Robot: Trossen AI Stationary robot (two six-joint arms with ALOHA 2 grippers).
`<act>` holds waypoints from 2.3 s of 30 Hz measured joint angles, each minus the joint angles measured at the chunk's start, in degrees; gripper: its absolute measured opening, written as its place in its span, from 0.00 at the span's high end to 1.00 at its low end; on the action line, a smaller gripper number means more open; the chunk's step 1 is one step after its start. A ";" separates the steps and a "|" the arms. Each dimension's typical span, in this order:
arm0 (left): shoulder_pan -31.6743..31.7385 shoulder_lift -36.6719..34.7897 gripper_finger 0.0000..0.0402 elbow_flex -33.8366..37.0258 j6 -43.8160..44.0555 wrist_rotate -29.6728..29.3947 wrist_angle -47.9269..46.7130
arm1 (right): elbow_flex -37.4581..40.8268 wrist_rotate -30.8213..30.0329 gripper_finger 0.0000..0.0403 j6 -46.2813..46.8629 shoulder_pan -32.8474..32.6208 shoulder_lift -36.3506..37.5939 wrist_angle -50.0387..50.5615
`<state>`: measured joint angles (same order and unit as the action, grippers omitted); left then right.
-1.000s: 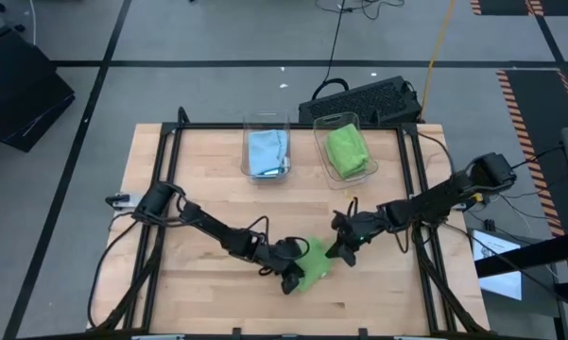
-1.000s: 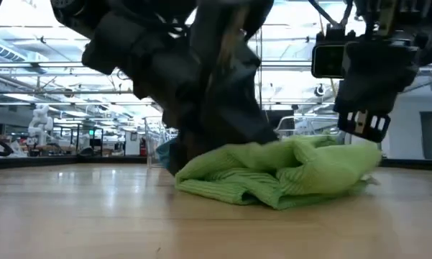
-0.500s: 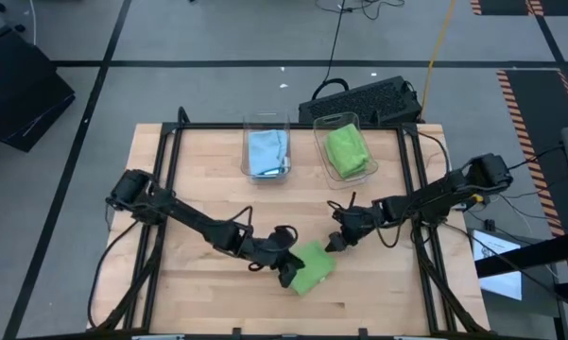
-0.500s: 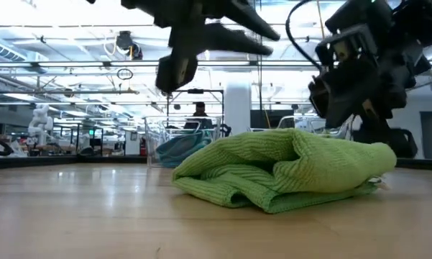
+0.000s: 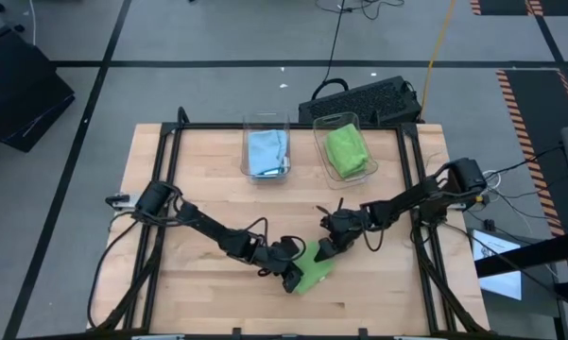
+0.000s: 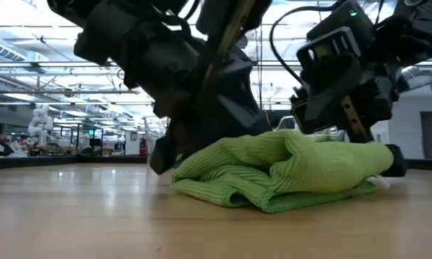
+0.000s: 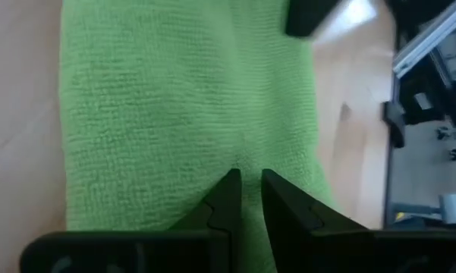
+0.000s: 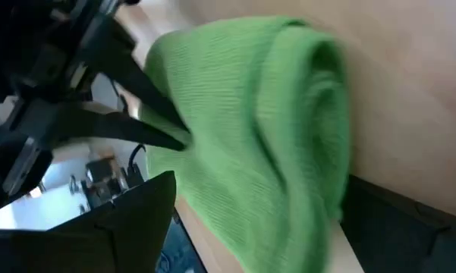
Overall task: Fold microfiber towels
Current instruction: Stack the folded green microfiber towel on top of the other green microfiber towel in the right transparent bin
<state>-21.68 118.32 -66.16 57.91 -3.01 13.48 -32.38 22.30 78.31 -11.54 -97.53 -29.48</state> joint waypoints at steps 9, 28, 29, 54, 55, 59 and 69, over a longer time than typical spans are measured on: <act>0.18 0.13 0.86 -0.03 -7.05 0.61 -2.21 | -10.50 1.49 0.19 -5.40 -0.72 -8.19 3.12; 0.85 -2.20 0.86 -0.03 -7.35 5.09 -3.49 | -9.24 -3.79 0.96 -7.66 -0.86 -8.45 2.97; 0.93 -3.24 0.86 -0.03 -7.36 5.58 -4.08 | -9.24 -3.31 0.96 -8.30 -0.72 -7.88 2.98; 2.76 -40.49 0.86 -0.01 -2.32 -19.15 -55.02 | -9.02 -24.29 0.98 -7.68 9.69 29.69 19.93; 2.99 -41.35 0.86 0.00 -3.33 -19.15 -56.10 | -9.02 -26.79 0.98 -6.99 10.38 30.68 20.19; 4.50 -44.74 0.86 -0.01 -6.61 -19.39 -56.78 | -9.04 -37.99 0.98 -4.71 13.06 34.67 23.57; 11.95 -50.76 0.86 -0.01 -21.64 -15.53 -57.06 | -9.05 -63.73 0.97 0.42 18.80 40.45 28.50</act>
<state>-9.73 67.56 -66.17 36.27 -18.53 -43.58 -41.43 -41.43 78.73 7.26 -57.08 -0.99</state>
